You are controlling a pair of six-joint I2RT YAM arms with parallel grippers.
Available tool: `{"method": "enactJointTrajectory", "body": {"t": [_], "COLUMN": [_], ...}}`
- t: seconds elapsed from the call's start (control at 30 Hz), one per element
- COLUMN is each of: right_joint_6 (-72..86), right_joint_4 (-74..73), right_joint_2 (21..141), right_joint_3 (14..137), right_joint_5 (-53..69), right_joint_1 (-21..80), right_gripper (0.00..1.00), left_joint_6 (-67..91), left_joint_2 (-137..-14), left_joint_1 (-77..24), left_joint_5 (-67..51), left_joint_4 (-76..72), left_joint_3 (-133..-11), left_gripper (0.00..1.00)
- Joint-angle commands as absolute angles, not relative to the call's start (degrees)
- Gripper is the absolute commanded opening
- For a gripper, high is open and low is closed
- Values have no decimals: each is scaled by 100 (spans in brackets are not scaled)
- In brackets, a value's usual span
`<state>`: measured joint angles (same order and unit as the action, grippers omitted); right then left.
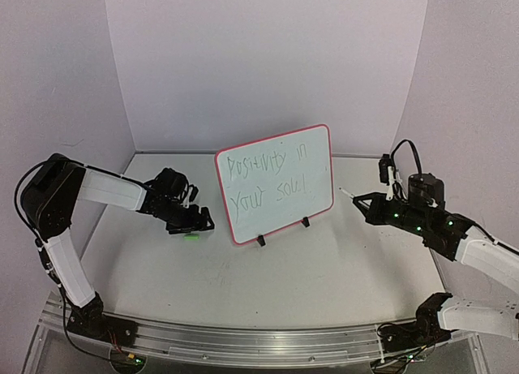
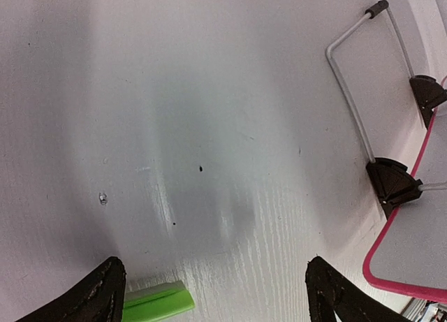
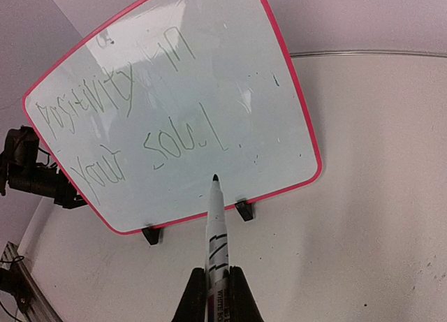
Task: Write a sentence on the whiteboard
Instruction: Pick up the pen cap from the corner of the board.
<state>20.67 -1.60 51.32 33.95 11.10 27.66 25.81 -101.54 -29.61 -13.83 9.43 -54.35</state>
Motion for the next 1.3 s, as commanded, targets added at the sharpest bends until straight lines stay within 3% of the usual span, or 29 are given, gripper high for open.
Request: {"method": "enactJointTrajectory", "body": {"t": [0.0, 0.5, 0.73, 1.27], "right_joint_6": [2082, 2080, 2078, 2080], "right_joint_4": [-164, -192, -185, -180], "right_joint_2": [5043, 5080, 5090, 5105], "right_joint_3": [3411, 3453, 3447, 3420], "right_joint_5": [987, 1022, 1020, 977], "right_joint_1": [2761, 2766, 2760, 2761], "right_gripper": [0, 0, 0, 0], "left_joint_6": [2486, 2476, 2410, 2142], "left_joint_2": [-10056, -9562, -9533, -9716], "left_joint_1": [-2955, -3075, -3239, -3733], "left_joint_5": [-1524, -1732, -980, 228], "left_joint_4": [1154, 1561, 1908, 2591], "left_joint_3": [-5395, -4882, -4862, -5205], "left_gripper": [88, 82, 62, 39]}}
